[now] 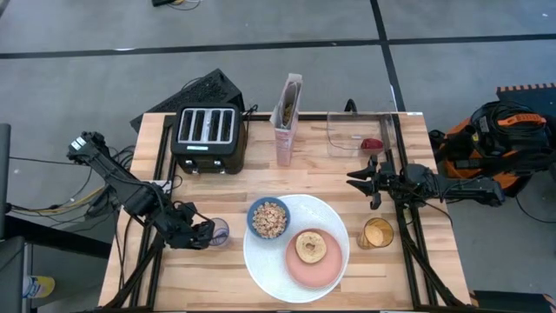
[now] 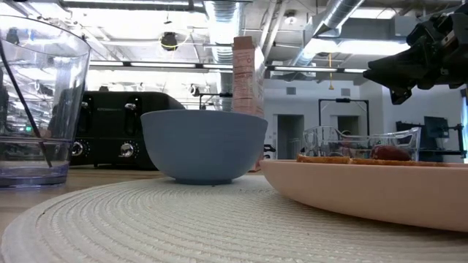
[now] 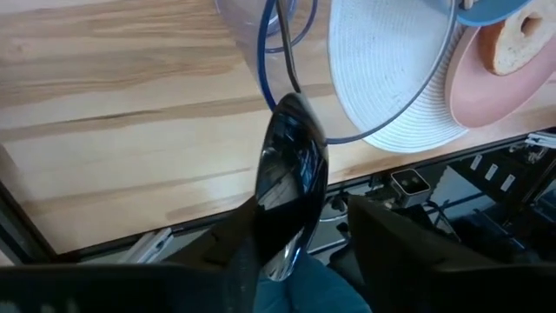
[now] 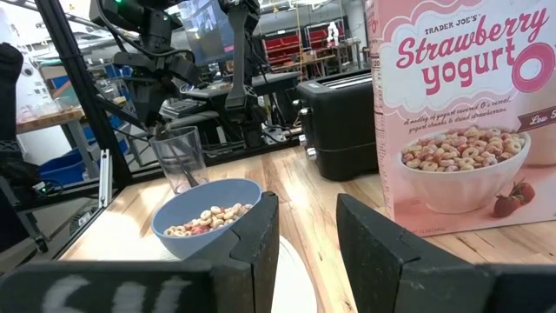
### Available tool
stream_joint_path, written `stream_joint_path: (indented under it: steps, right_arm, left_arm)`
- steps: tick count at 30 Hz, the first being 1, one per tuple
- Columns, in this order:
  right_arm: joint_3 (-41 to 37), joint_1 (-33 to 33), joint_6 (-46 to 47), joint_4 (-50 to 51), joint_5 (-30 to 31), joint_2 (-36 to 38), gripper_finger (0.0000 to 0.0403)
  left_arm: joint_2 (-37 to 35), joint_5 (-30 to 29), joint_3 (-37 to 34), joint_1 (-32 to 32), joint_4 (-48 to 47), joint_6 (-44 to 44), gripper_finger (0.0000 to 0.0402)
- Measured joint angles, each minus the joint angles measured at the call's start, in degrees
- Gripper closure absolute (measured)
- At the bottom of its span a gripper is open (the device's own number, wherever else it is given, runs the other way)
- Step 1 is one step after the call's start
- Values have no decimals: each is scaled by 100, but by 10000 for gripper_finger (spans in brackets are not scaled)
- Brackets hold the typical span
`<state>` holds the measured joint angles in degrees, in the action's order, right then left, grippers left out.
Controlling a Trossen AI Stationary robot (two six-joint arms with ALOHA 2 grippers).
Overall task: Arrange a breakfast setting
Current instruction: Put the black spoon on the bottom left of the white placemat
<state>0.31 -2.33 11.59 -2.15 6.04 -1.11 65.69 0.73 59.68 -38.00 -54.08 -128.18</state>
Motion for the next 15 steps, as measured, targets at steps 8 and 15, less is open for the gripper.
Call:
stream_joint_path:
  steps: [8,15]
  right_arm:
    - [0,-2,-1,0,0,1,264]
    - [0,-1,-1,0,0,-1,264]
  left_arm:
    - [0,0,0,0,-5,26,295]
    - [-4,-6,3,0,-19,42,338]
